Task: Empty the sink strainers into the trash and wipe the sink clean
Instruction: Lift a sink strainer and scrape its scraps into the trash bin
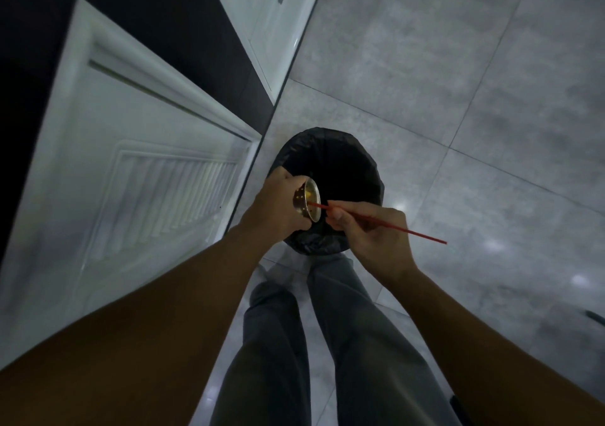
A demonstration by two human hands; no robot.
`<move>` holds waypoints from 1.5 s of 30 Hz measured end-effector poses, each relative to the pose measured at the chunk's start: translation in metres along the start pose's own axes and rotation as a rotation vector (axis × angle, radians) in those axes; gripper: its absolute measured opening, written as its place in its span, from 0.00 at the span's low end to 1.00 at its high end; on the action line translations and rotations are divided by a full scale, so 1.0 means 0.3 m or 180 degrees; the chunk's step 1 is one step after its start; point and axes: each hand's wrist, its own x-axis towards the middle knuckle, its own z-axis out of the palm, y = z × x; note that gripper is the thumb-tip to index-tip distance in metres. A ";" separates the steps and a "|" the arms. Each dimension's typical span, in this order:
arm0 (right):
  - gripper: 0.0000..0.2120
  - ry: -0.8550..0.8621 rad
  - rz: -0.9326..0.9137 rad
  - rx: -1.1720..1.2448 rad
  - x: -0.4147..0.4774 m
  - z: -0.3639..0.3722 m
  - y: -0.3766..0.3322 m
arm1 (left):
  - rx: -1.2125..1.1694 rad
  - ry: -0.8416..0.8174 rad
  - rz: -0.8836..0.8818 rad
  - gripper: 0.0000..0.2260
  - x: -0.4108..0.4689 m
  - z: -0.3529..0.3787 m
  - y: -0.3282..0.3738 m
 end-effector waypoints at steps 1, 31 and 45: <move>0.09 0.0041 0.0057 0.0032 0.001 0.000 0.007 | 0.0031 -0.0021 -0.0016 0.33 -0.001 -0.002 0.003; 0.08 0.0123 0.0206 0.0051 -0.066 -0.021 0.052 | 0.0580 -0.0198 -0.0088 0.28 0.013 0.021 0.051; 0.07 0.0242 0.0306 -0.0014 -0.059 -0.064 0.077 | 0.0419 -0.0278 -0.0093 0.31 0.005 0.004 0.054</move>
